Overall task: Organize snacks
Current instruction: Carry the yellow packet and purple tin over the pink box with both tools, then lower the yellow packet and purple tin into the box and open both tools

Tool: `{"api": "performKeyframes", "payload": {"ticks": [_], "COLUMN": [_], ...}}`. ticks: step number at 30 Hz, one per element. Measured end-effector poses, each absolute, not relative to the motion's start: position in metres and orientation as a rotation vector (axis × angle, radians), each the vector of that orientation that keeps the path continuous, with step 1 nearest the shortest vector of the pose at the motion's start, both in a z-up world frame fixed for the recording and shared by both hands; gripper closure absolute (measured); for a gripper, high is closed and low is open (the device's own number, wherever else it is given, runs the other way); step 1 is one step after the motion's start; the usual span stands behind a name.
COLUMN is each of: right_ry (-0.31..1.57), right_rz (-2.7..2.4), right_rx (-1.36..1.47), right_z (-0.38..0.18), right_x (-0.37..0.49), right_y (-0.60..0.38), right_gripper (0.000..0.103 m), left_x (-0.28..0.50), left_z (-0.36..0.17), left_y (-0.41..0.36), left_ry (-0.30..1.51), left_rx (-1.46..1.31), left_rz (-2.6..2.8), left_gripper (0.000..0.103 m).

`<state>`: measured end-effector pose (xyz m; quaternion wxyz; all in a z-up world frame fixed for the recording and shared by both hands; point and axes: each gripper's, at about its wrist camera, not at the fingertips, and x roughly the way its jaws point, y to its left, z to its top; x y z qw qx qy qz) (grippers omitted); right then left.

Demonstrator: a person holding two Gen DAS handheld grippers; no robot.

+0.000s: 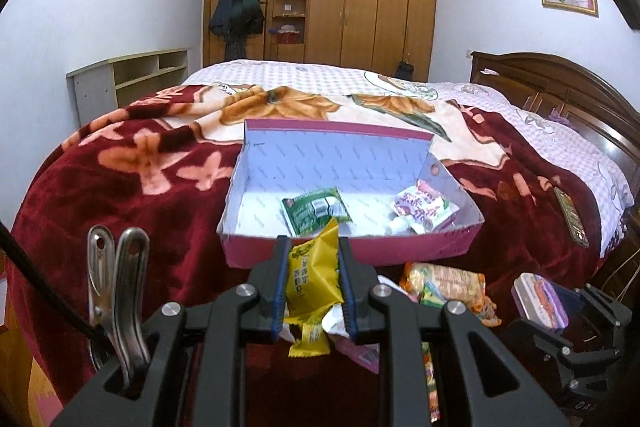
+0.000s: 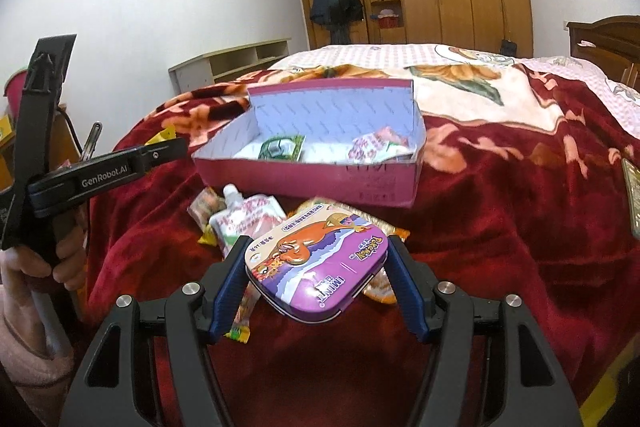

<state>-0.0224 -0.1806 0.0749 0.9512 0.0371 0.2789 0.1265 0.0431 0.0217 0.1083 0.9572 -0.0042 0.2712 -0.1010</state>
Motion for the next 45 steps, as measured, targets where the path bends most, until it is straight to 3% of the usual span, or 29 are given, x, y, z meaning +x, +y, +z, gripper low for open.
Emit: {"api": "performKeyframes", "payload": {"ticks": [16, 45], "right_ry": [0.528, 0.536], "right_rz": [0.257, 0.273], "right_rx": [0.036, 0.030], "right_z": [0.098, 0.106], "right_x": [0.013, 0.102], "right_y": [-0.177, -0.162], "right_gripper": [0.036, 0.036], "left_x": [0.103, 0.176], "left_z": [0.112, 0.062], "left_y": [0.012, 0.007], "left_ry": [0.561, 0.661], "left_rx": [-0.020, -0.027], "left_rz": [-0.165, -0.100], "left_gripper": [0.080, 0.080]}}
